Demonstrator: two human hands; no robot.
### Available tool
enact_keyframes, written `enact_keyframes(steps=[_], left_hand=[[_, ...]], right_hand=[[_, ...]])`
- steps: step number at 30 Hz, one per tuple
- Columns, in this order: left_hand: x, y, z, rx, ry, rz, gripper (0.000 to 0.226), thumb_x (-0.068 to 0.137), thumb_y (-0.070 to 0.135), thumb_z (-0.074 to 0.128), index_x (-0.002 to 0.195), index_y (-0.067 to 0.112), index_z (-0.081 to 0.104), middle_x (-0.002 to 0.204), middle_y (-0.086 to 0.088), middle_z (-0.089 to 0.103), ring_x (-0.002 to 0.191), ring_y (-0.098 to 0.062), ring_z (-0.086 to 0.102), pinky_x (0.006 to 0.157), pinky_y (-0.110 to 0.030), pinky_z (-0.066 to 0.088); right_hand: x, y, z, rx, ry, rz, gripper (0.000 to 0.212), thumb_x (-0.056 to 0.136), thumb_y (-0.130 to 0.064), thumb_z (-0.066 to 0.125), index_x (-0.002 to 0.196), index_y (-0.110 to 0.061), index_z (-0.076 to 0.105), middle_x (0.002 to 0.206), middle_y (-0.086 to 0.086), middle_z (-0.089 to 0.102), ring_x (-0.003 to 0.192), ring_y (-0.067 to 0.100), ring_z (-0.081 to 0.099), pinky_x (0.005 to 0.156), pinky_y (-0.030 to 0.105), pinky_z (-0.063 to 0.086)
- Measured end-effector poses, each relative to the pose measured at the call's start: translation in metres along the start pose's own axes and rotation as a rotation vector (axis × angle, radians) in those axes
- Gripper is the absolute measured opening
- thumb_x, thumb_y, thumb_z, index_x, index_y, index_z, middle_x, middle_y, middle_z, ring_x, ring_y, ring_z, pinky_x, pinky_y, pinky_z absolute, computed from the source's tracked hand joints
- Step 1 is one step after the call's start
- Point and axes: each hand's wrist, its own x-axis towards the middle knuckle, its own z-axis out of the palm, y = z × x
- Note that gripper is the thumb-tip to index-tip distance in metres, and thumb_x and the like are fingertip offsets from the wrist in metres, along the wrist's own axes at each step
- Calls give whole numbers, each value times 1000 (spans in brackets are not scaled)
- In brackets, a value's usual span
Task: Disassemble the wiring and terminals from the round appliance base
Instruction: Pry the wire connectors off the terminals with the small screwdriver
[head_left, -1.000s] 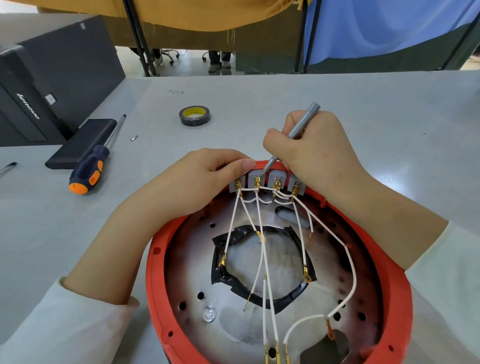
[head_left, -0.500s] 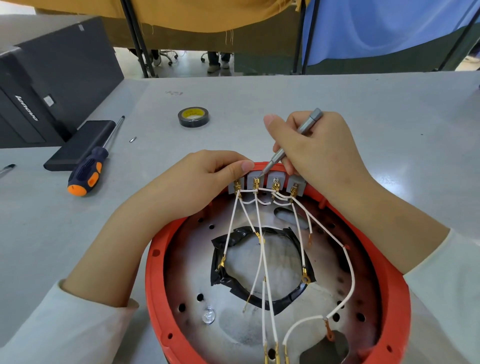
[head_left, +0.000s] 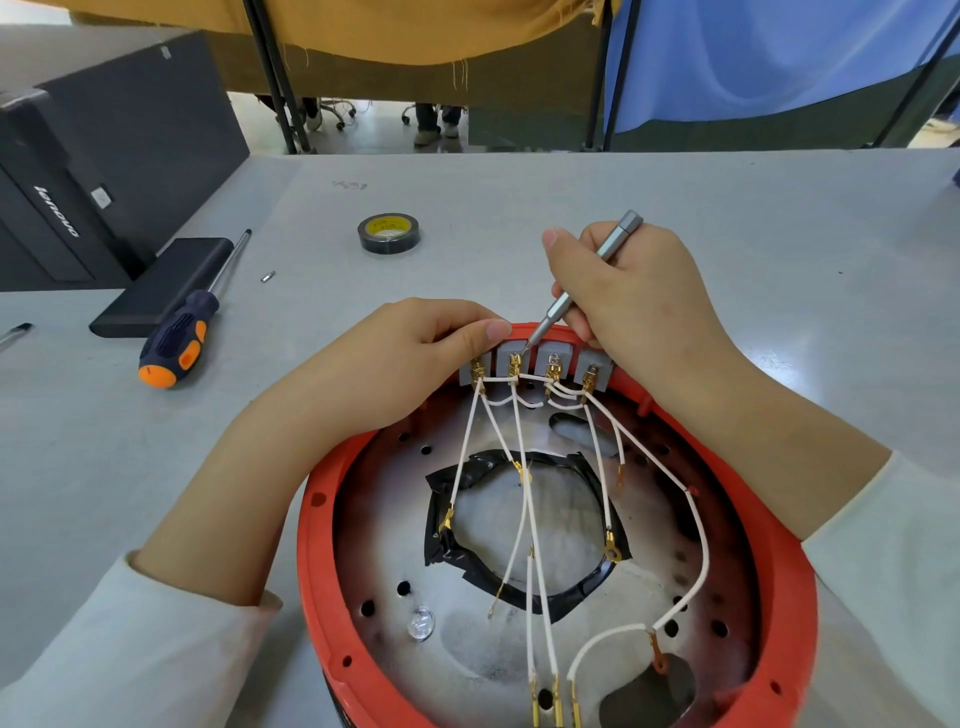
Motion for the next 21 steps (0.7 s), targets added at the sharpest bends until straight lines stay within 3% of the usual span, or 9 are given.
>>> enact_keyframes(steps=[4,7,9,12,15,18,21], left_hand=[[0,0,0,-2,2,0,31,94,48,41,104,35,67,97,15,70,96,-3,60,93,-26,45],[0,-1,1,-3,4,-3,31,94,48,42,105,34,67,99,14,69,98,-3,60,94,-25,44],[1,-1,2,5,4,-7,31,93,49,41,106,35,67,101,15,69,99,-3,60,95,-25,44],[0,0,1,-2,10,-18,31,93,50,42,107,37,66,102,18,68,99,-1,59,94,-22,44],[0,1,1,-5,13,-24,31,93,48,42,109,37,66,103,17,68,101,-1,59,95,-22,43],[0,2,1,-7,3,-17,31,94,47,42,110,36,66,104,17,68,101,-1,59,96,-26,44],[0,1,1,2,9,-14,30,94,47,42,110,37,66,104,17,68,101,0,59,95,-25,44]], right_hand=[[2,1,0,0,12,-12,44,94,-21,53,56,-1,43,45,12,39,43,16,37,49,33,40],[4,2,3,-12,69,-58,45,90,-20,55,55,3,39,54,27,39,54,39,44,52,39,42],[4,2,5,-33,81,-76,44,89,-20,55,55,3,38,57,25,39,63,43,51,51,41,40],[8,5,6,-39,38,-33,40,87,-19,53,52,-5,40,50,14,42,53,31,48,47,34,36],[18,6,7,-3,-55,98,35,84,-17,51,50,-11,47,42,-7,47,46,11,45,55,30,43],[27,6,11,38,-117,198,37,83,-15,49,46,-14,49,42,-8,51,43,8,48,57,29,44],[30,6,14,62,-137,225,36,85,-14,48,50,-12,50,36,-11,46,36,1,43,49,20,43]])
